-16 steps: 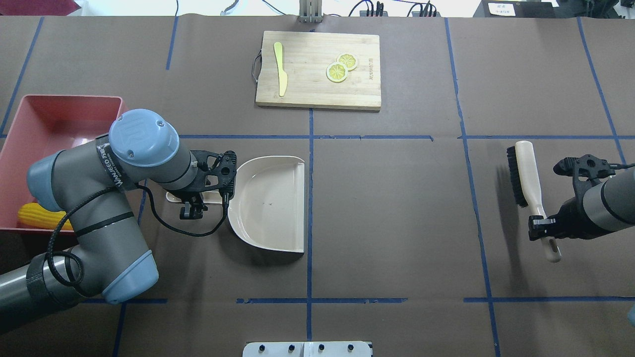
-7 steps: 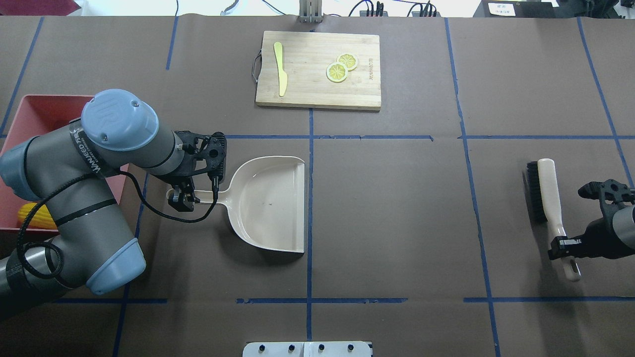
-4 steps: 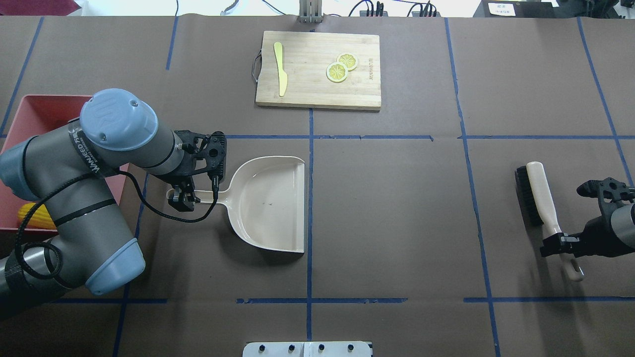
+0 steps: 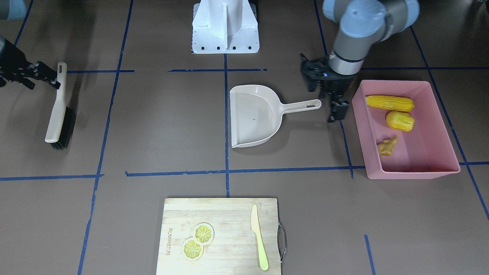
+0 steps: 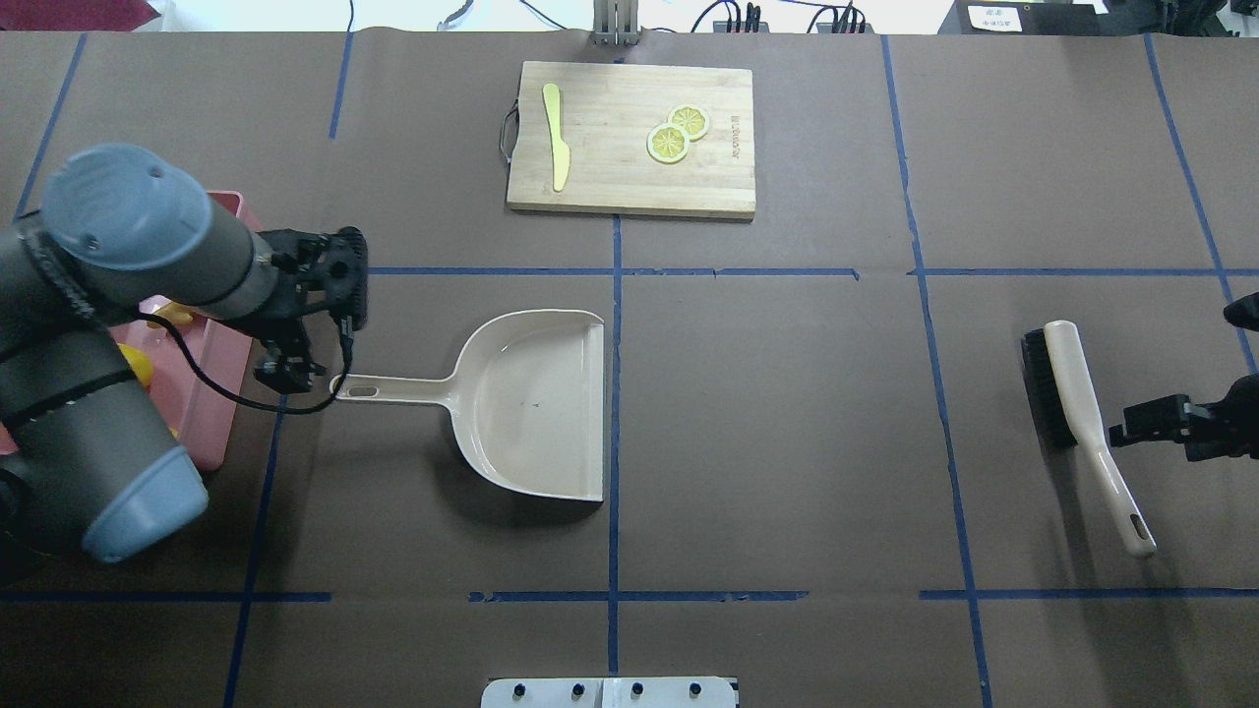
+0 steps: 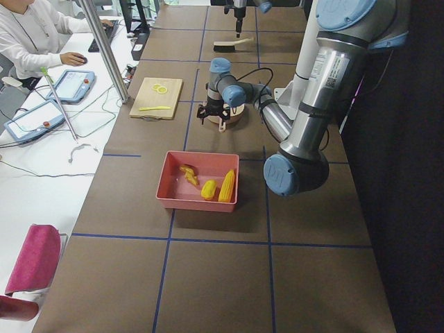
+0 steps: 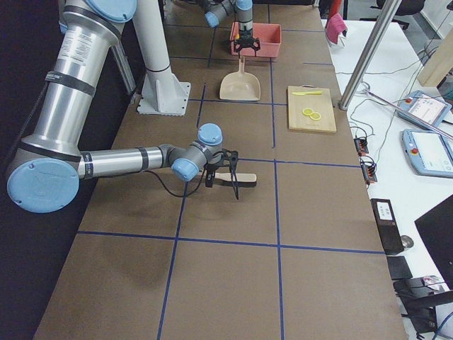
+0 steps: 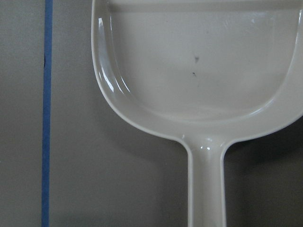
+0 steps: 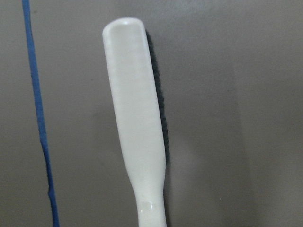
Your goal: Sweep and dump trash into bin
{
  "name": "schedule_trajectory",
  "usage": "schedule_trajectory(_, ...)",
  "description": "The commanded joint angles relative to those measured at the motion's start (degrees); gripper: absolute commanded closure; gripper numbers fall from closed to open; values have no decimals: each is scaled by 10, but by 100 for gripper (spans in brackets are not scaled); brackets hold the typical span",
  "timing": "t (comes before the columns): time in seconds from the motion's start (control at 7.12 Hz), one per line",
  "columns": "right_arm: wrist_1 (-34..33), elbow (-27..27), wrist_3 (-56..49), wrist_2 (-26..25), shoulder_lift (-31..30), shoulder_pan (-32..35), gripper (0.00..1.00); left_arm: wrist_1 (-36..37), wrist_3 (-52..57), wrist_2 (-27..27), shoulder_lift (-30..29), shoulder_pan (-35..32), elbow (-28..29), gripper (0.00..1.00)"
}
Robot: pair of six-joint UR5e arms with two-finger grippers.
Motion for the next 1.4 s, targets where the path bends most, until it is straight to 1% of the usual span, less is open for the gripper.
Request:
schedule_trajectory(0.0, -8, -8, -63, 63, -2, 102, 0, 2, -1, -92, 66, -133, 12, 0)
schedule_trajectory(0.14, -30, -18, -110, 75, -3, 133, 0, 4, -2, -159, 85, -212, 59, 0)
schedule_trajectory(0.28, -72, -23, -173, 82, -2, 166, 0, 8, -2, -179, 96, -272, 96, 0)
schedule_trajectory(0.42, -115, -23, -233, 82, -1, 197, 0, 8, -3, -180, 114, -330, 122, 0)
schedule_trajectory(0.56, -157, -24, -278, 75, 9, 210, 0, 10, -13, -180, 115, -364, 163, 0)
schedule_trajectory(0.7, -211, -24, -336, 75, 22, 233, 0, 9, -126, -185, 115, -386, 188, 0)
schedule_trajectory(0.84, -267, -27, -397, 62, 42, 253, 0, 11, -184, -192, 118, -391, 191, 0)
schedule_trajectory(0.98, -316, -28, -451, 49, 54, 265, 0, 9, -211, -200, 118, -424, 227, 0)
schedule_trajectory(1.12, -359, -46, -501, 46, 82, 286, 0, 3, -213, -289, 118, -434, 272, 0)
schedule_trajectory(1.26, -372, -70, -537, 46, 96, 300, 0, -4, -210, -327, 119, -435, 289, 0)
